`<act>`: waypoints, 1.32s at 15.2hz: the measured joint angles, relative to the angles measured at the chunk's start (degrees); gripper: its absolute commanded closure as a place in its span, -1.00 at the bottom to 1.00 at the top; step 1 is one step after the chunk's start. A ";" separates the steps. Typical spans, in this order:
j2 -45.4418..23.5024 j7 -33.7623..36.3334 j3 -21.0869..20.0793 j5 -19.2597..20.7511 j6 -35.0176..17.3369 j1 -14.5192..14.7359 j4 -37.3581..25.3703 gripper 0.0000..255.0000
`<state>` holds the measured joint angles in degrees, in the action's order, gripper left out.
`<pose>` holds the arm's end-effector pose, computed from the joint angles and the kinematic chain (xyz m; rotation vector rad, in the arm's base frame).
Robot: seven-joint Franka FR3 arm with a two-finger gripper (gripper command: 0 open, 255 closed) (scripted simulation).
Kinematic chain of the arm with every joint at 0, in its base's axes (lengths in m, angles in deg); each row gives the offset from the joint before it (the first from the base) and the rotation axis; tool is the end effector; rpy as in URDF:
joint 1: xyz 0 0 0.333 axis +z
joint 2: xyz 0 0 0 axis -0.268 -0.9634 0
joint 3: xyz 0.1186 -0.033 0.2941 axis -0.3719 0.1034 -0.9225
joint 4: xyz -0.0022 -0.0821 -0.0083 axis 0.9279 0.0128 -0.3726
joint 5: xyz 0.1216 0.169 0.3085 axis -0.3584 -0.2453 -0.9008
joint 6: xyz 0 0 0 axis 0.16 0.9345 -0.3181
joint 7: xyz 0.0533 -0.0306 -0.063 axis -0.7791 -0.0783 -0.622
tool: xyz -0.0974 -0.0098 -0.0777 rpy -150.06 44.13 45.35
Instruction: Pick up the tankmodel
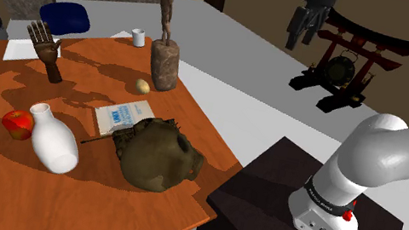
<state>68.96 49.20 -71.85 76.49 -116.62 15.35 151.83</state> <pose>0.2700 -0.0271 0.5993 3.1325 -0.0135 0.0077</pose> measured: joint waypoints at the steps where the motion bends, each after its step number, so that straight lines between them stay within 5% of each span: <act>1: 0.00 0.00 0.00 0.00 0.00 0.00 0.00 -1.00; 20: -34.93 -11.68 -6.14 3.88 -18.46 8.76 -11.48 -1.00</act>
<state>34.03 37.52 -77.98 80.37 -135.08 24.11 140.35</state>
